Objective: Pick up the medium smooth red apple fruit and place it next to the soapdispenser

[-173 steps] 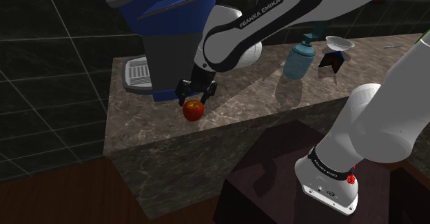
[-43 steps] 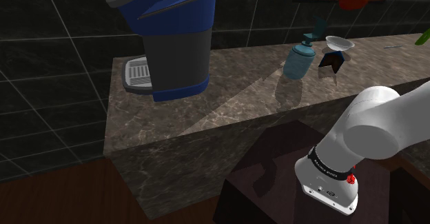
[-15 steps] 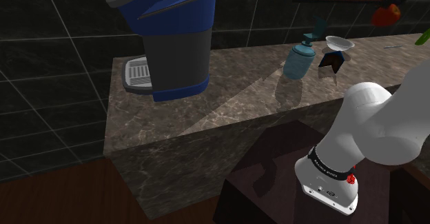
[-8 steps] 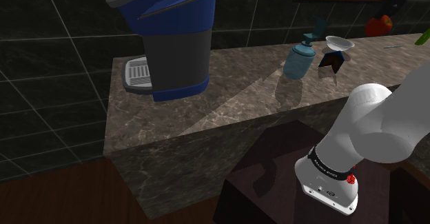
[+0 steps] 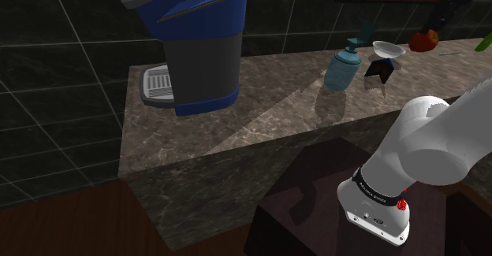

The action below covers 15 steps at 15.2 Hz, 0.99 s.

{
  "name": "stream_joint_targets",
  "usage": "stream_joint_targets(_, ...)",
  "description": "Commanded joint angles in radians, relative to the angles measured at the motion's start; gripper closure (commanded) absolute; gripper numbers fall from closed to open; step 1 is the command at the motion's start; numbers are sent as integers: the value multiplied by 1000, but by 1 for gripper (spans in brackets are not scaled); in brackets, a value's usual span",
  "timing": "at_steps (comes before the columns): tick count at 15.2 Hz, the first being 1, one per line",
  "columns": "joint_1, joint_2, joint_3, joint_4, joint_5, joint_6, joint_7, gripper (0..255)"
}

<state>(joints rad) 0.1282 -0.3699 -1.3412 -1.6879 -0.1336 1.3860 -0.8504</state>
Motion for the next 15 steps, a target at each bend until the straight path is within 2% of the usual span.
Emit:
stream_joint_targets(1,-10,-7,5,-33,-6,28,-1,255)
stream_joint_targets(8,-31,-23,6,-134,-24,119,-3,255)
stream_joint_targets(15,-30,-30,-20,-223,-38,209,-9,255)
